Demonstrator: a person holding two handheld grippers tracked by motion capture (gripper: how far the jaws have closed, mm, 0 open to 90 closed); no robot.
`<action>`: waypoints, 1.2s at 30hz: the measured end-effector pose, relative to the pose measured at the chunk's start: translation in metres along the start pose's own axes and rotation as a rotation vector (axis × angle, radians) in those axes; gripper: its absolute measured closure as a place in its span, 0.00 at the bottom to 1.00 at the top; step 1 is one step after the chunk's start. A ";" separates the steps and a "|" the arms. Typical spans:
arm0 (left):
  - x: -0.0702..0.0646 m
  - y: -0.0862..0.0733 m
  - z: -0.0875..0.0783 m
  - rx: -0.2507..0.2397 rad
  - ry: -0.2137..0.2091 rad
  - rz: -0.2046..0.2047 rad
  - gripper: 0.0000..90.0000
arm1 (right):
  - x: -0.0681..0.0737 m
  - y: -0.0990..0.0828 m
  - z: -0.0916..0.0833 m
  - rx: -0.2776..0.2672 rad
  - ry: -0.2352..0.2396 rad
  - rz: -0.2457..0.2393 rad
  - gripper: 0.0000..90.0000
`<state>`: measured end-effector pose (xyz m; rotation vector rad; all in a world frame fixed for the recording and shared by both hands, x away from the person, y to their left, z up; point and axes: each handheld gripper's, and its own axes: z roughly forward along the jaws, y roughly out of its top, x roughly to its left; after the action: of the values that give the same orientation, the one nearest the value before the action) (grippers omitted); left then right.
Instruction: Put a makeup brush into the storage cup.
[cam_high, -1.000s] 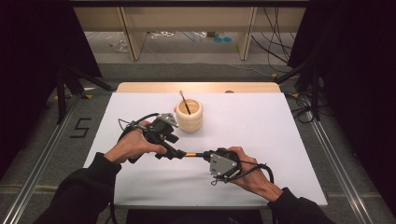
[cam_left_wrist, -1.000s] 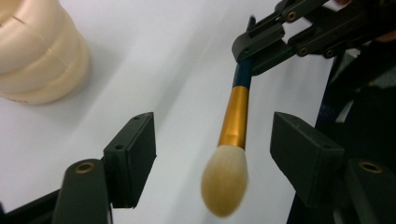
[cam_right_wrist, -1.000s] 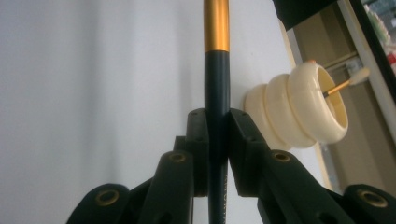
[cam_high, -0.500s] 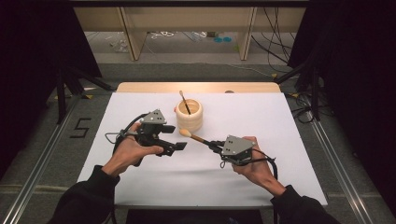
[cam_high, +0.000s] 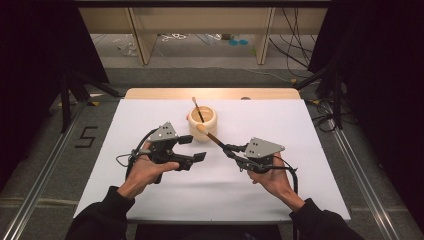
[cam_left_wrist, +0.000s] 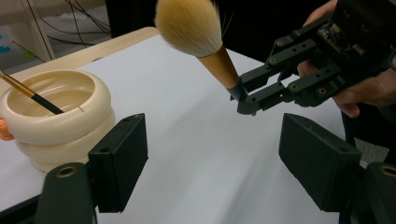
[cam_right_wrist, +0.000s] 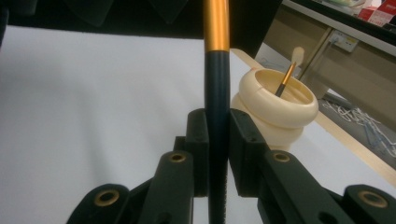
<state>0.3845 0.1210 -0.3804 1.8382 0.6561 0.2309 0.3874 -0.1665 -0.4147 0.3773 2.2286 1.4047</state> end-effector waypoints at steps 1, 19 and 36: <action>0.001 -0.001 0.000 -0.014 -0.005 -0.011 0.27 | 0.000 0.000 0.001 -0.014 -0.008 0.015 0.88; 0.001 -0.005 0.011 -0.132 0.006 -0.104 0.28 | 0.003 0.000 0.013 -0.089 0.025 0.171 0.88; 0.004 0.000 0.020 -0.194 0.012 -0.133 0.33 | 0.011 -0.001 0.027 -0.158 0.067 0.364 0.88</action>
<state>0.3973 0.1072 -0.3889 1.6032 0.7353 0.2104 0.3919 -0.1409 -0.4285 0.7174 2.1567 1.7892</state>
